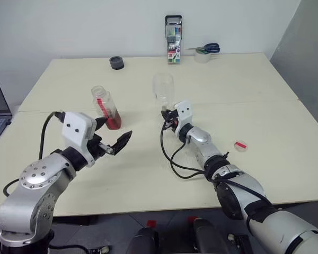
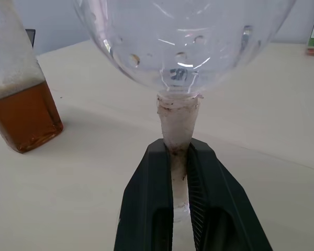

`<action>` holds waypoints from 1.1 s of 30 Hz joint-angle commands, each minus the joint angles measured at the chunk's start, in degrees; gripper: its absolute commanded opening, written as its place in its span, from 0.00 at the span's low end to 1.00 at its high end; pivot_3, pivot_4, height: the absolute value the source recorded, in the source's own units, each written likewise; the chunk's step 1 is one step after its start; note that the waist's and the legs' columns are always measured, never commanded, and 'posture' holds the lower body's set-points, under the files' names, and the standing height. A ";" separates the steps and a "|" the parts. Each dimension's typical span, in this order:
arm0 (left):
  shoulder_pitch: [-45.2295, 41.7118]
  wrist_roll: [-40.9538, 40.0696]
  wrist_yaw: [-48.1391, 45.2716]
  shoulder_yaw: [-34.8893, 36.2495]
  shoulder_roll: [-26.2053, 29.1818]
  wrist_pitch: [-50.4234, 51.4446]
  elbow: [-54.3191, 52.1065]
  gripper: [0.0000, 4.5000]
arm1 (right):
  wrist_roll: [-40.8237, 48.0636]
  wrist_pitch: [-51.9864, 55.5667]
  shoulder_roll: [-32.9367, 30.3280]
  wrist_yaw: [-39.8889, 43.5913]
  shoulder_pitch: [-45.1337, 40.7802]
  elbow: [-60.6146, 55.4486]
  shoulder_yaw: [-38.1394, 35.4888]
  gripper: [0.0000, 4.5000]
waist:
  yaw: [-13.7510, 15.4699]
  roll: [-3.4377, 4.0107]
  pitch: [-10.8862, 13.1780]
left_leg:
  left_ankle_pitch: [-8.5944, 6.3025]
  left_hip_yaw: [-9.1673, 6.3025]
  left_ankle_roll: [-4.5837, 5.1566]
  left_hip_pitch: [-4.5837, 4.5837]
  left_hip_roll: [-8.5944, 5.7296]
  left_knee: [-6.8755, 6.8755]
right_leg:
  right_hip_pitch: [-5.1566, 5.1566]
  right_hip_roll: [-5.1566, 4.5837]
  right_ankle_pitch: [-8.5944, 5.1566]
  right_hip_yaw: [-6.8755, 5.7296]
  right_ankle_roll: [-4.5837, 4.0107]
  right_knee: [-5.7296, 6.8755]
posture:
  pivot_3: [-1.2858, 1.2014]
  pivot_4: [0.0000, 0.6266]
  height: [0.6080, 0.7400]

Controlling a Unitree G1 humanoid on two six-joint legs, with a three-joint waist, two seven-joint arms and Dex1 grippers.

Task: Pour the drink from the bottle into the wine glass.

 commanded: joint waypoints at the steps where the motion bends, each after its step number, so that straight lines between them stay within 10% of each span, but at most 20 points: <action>1: 1.52 -0.87 1.10 2.30 -0.06 -0.52 -3.42 1.00 | -1.54 -3.18 0.91 0.28 -1.12 -0.03 0.42 0.03 | -0.02 0.00 0.00 | 0.00 0.01 0.00 0.01 0.00 0.00 | 0.00 0.00 0.00 0.00 0.00 0.00 | 0.52 0.24 1.00; 25: 1.58 -3.11 0.31 1.45 1.40 -1.39 -1.55 1.00 | -8.02 -7.12 2.79 -3.00 6.08 0.96 3.06 0.03 | 0.00 -0.02 -0.04 | 0.00 -0.01 -0.02 0.06 0.01 -0.01 | 0.06 0.02 0.00 -0.03 0.00 -0.01 | 0.52 0.24 1.00; 33: -0.26 -2.49 0.10 -0.09 1.37 -1.95 0.24 1.00 | -8.14 -7.41 1.85 -1.67 6.87 0.35 2.89 0.71 | 0.01 -0.07 -0.07 | 0.00 -0.02 -0.02 0.06 0.00 0.00 | 0.08 0.02 0.00 -0.04 0.00 -0.01 | 0.52 0.24 1.00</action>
